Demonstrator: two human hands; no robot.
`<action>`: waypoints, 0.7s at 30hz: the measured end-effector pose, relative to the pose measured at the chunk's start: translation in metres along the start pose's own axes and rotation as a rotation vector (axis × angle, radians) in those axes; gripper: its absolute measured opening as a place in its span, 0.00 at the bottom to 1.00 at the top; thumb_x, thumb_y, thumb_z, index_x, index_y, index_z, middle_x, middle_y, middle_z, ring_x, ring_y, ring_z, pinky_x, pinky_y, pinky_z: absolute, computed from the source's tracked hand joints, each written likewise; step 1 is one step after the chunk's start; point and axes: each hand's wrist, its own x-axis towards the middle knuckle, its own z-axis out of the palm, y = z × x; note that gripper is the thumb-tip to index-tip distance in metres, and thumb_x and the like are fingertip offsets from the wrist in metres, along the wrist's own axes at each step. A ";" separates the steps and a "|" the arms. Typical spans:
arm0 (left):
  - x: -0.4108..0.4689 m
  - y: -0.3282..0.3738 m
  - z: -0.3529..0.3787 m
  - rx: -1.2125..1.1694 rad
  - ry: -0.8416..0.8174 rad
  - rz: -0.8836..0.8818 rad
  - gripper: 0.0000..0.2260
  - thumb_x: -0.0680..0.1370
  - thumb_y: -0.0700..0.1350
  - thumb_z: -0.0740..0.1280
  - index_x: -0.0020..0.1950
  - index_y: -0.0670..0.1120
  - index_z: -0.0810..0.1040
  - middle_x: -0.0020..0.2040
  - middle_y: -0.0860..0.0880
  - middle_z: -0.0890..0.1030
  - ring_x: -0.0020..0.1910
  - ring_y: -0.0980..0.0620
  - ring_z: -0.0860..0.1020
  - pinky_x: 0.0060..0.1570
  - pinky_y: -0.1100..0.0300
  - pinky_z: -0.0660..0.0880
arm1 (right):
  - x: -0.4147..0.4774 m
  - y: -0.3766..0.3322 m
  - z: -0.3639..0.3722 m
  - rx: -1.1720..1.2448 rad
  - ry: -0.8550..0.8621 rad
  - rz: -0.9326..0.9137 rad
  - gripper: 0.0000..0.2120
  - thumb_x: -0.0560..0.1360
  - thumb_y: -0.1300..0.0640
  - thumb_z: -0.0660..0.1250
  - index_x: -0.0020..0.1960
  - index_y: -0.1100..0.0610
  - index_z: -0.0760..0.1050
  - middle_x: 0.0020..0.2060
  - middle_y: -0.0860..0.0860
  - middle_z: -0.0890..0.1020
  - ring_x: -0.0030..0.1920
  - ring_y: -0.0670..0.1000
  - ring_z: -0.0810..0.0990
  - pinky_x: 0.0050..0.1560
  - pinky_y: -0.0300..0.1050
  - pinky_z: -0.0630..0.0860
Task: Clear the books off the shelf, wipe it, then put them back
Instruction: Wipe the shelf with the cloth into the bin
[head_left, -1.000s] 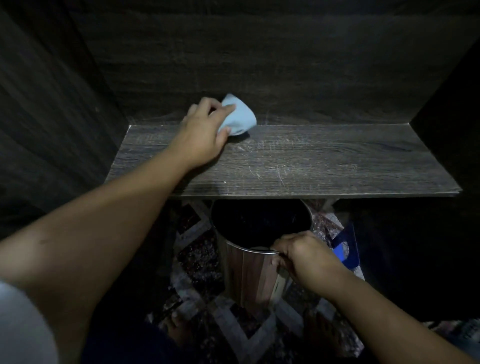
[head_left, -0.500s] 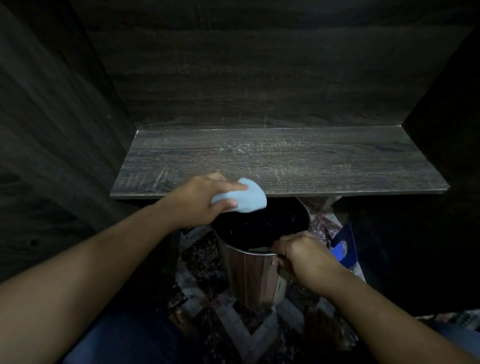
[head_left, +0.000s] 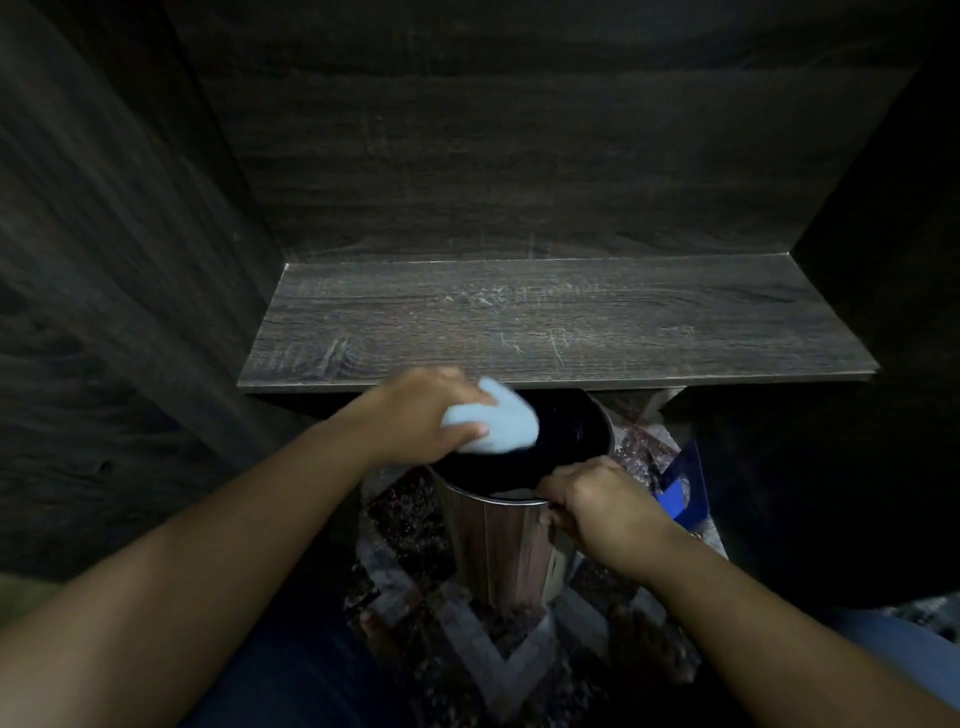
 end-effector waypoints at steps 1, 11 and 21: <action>-0.004 0.000 -0.002 -0.002 -0.045 0.016 0.20 0.75 0.59 0.62 0.64 0.55 0.78 0.56 0.54 0.79 0.54 0.53 0.77 0.55 0.56 0.73 | -0.001 0.001 0.001 0.007 0.006 -0.003 0.08 0.60 0.59 0.76 0.34 0.54 0.77 0.29 0.48 0.78 0.29 0.53 0.78 0.35 0.37 0.63; 0.008 -0.005 -0.006 0.001 0.389 -0.209 0.19 0.78 0.54 0.65 0.67 0.52 0.75 0.60 0.51 0.74 0.58 0.50 0.75 0.57 0.56 0.71 | -0.002 0.000 0.003 0.043 -0.010 0.000 0.07 0.60 0.59 0.75 0.33 0.53 0.77 0.29 0.48 0.78 0.29 0.53 0.78 0.33 0.38 0.68; -0.016 0.004 -0.002 -0.110 0.313 -0.054 0.20 0.76 0.60 0.60 0.65 0.54 0.76 0.56 0.53 0.76 0.55 0.55 0.76 0.58 0.60 0.71 | -0.004 0.000 0.001 0.048 -0.044 0.011 0.03 0.63 0.58 0.71 0.37 0.54 0.78 0.32 0.50 0.80 0.33 0.55 0.80 0.38 0.43 0.73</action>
